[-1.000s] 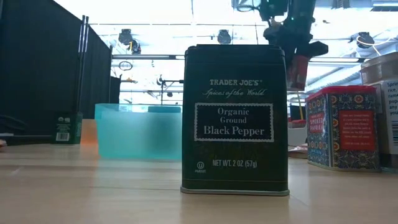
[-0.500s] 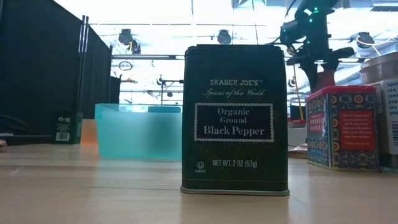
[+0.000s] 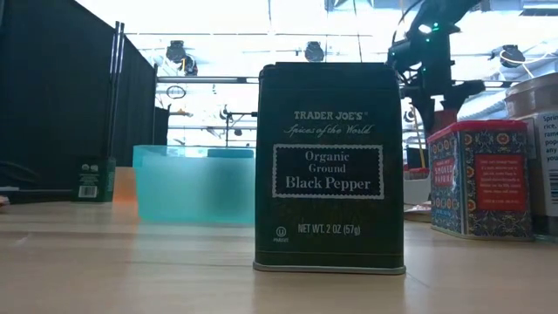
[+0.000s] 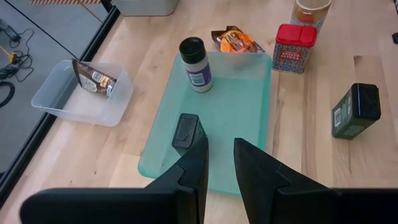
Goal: Sort spices by type
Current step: Put the top red spice can into the gray bin
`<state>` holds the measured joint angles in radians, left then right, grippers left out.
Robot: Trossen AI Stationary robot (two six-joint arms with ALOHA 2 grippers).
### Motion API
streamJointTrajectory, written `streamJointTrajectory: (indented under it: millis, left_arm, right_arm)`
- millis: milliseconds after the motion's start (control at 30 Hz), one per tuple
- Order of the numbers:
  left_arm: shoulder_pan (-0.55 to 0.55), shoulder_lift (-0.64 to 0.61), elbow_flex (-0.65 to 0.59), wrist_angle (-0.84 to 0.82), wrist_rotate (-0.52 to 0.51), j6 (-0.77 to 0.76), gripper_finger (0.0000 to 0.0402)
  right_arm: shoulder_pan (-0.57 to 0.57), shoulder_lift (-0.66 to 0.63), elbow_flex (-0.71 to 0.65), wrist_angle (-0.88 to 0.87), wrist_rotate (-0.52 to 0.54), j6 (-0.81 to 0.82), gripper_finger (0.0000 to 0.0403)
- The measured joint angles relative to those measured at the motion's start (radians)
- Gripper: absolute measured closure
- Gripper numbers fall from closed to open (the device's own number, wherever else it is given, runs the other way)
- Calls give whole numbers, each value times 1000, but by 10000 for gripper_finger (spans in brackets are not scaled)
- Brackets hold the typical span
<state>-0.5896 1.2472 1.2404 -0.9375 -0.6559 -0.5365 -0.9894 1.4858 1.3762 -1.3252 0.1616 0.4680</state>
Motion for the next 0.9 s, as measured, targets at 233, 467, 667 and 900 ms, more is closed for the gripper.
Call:
streamJointTrajectory:
  millis: [233, 467, 667, 900]
  left_arm:
    - [0, 0, 0, 0, 0, 0, 322]
    - [0, 0, 0, 0, 0, -6, 322]
    - [0, 0, 0, 0, 0, -4, 322]
    - [0, 0, 0, 0, 0, -5, 322]
  right_arm:
    - [1, 0, 0, 11, -63, -11, 215]
    - [-8, -1, -113, 52, -91, -60, 215]
    - [-26, -24, -251, 189, -86, -93, 215]
    - [-39, -23, -328, 284, -111, -78, 215]
